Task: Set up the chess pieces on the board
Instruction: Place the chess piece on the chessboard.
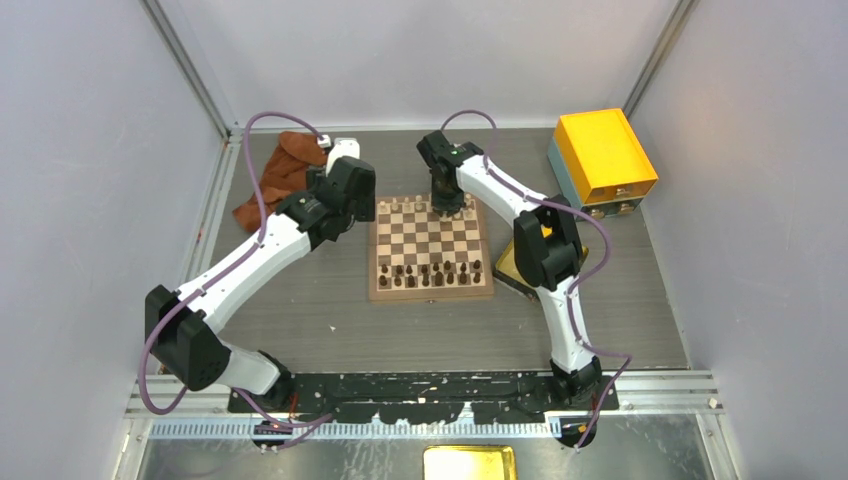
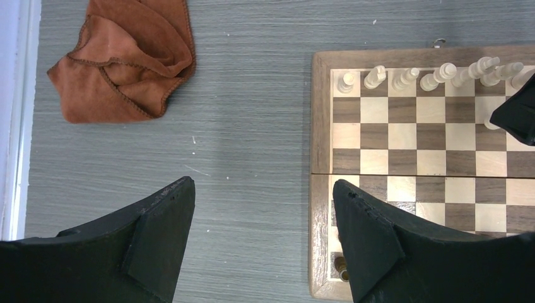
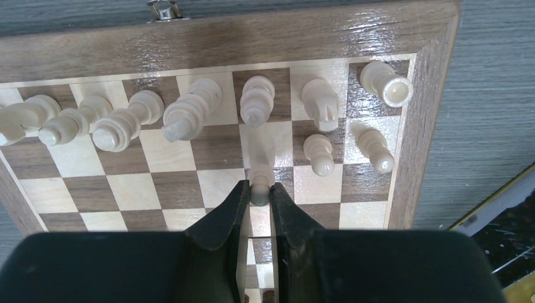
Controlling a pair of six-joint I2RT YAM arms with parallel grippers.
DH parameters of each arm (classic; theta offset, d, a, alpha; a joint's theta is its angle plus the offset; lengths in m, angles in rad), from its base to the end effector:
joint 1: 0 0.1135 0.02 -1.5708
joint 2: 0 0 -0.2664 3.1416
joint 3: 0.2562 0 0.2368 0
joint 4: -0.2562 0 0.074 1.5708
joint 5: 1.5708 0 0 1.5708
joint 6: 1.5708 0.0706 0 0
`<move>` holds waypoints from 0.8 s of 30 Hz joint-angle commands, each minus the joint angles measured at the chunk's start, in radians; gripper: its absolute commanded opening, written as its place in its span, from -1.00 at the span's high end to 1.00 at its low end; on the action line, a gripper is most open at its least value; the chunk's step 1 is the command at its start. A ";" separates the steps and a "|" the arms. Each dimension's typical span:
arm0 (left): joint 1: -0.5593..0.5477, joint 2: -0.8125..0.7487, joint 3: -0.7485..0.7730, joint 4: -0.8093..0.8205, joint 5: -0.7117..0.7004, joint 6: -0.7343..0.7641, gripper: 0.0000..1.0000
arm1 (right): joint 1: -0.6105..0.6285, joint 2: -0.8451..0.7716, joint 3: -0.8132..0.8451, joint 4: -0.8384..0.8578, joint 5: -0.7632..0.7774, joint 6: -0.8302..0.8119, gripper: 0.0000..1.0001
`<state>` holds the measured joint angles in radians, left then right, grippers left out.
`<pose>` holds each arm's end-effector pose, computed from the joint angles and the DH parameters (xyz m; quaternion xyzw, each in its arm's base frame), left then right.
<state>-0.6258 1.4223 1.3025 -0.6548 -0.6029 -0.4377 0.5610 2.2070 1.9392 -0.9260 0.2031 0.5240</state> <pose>0.2744 -0.1489 0.3167 -0.0319 0.8872 0.0482 0.4578 0.4036 0.2368 0.1919 0.0009 0.9774 0.0110 0.2111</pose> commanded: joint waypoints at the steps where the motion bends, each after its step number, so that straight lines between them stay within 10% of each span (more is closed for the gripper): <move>1: 0.008 -0.039 -0.006 0.049 -0.028 0.001 -0.62 | 0.005 0.004 0.044 0.034 0.007 -0.016 0.98; 24: 0.007 -0.037 -0.016 0.053 -0.026 0.003 -0.62 | -0.008 0.013 0.027 0.077 0.043 -0.025 0.98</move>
<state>-0.6258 1.4223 1.2861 -0.6460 -0.6025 -0.4370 0.5587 2.2303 1.9396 -0.8757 0.2165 0.5129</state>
